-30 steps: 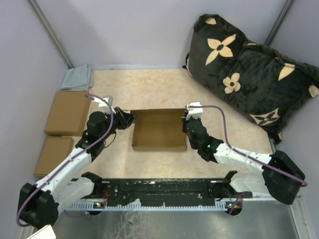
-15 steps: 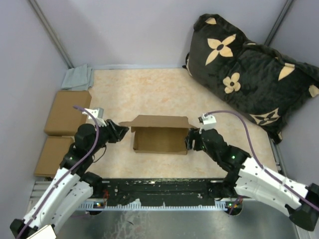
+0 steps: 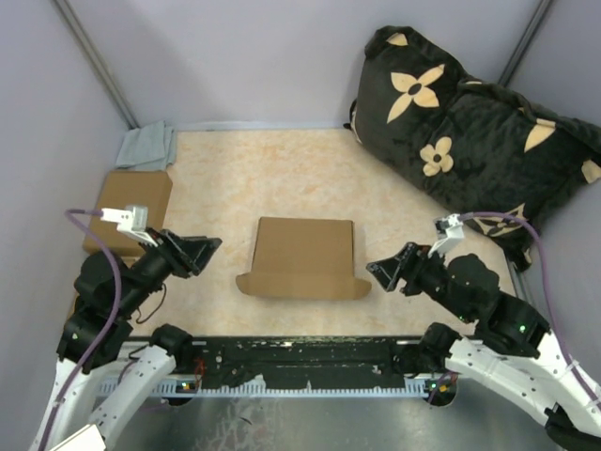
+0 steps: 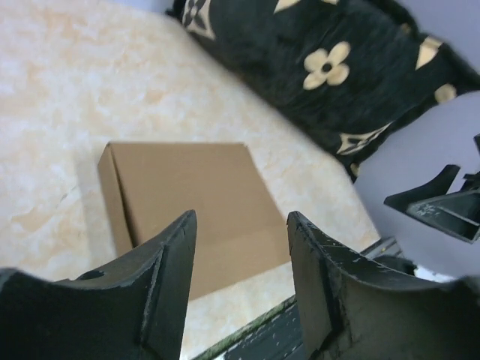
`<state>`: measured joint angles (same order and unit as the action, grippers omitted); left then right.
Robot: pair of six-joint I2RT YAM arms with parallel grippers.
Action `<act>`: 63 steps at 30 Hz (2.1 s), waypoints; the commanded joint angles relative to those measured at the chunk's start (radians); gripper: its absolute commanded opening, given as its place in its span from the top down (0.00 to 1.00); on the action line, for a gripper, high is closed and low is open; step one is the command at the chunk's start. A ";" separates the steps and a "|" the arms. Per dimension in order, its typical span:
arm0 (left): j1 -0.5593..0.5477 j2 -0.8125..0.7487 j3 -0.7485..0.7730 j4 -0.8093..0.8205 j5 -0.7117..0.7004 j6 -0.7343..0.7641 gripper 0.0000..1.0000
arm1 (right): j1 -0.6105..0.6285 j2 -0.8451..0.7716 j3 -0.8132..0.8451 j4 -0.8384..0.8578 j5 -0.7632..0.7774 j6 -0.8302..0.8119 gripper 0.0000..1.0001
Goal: Fold the paper box
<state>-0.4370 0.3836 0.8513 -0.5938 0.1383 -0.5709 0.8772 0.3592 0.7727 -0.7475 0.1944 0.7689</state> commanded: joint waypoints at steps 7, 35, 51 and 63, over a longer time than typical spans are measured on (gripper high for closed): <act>-0.004 0.549 0.077 0.191 0.020 0.085 0.35 | -0.021 0.491 0.243 0.131 0.306 -0.120 0.01; -0.004 0.891 -0.296 0.618 0.050 0.045 0.34 | -0.316 1.057 -0.082 0.599 -0.221 -0.235 0.22; -0.002 1.165 0.007 0.666 -0.022 0.042 0.35 | -0.332 1.394 0.324 0.577 -0.145 -0.299 0.22; 0.017 1.185 0.230 0.436 -0.168 0.091 0.03 | -0.374 1.375 0.540 0.402 0.003 -0.343 0.03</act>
<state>-0.4171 1.6386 1.0153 -0.1123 0.0074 -0.5110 0.5076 1.8019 1.2362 -0.2646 0.0975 0.4595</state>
